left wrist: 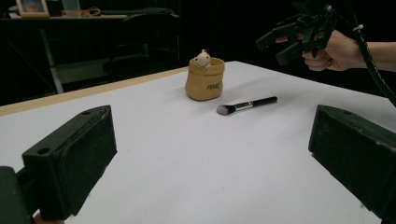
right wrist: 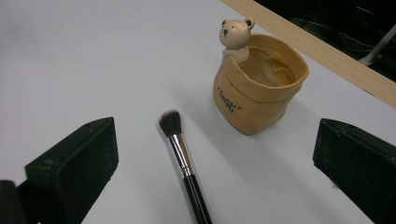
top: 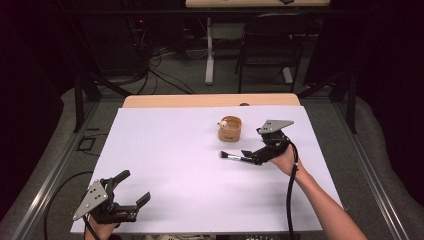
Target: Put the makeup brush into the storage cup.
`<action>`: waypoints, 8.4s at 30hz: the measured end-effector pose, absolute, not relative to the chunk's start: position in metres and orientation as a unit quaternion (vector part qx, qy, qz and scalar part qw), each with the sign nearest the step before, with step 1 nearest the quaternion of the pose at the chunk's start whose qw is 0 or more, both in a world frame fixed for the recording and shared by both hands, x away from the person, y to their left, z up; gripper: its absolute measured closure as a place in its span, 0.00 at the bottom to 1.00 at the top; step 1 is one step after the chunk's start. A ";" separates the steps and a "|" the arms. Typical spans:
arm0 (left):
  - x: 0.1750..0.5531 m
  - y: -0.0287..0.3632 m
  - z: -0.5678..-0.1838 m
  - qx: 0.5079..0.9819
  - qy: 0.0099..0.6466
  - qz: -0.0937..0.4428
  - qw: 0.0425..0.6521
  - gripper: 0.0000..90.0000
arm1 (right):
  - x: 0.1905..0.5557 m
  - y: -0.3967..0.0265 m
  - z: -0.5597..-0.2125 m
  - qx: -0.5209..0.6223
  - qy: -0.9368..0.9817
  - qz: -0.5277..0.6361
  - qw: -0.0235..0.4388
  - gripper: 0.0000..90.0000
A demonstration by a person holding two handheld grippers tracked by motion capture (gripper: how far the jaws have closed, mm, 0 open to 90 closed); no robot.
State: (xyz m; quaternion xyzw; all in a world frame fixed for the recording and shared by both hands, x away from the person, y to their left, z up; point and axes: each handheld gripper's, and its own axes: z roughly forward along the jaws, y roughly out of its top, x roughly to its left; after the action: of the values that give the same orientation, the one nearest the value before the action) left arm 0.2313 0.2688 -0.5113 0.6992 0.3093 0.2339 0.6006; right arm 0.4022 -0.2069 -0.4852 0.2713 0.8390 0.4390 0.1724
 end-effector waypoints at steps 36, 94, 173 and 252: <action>0.232 0.269 -0.511 0.700 0.307 0.232 0.601 0.01 | 0.431 -0.184 -0.512 0.253 0.903 0.327 0.118 0.00; 0.231 0.270 -0.511 0.699 0.306 0.232 0.603 0.01 | 0.453 -0.138 -0.524 0.171 0.978 0.114 0.039 0.71; 0.232 0.269 -0.511 0.699 0.307 0.232 0.603 0.01 | 0.416 -0.191 -0.502 0.281 0.880 0.362 0.126 0.88; 0.232 0.269 -0.512 0.701 0.306 0.231 0.601 0.01 | 0.409 -0.179 -0.466 0.316 0.710 0.553 0.300 0.88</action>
State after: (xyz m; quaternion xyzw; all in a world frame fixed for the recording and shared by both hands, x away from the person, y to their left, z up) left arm 0.2324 0.2688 -0.5115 0.7011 0.3058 0.2310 0.6014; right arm 0.4093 -0.1794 -0.4657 0.3156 0.7099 0.5534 0.3004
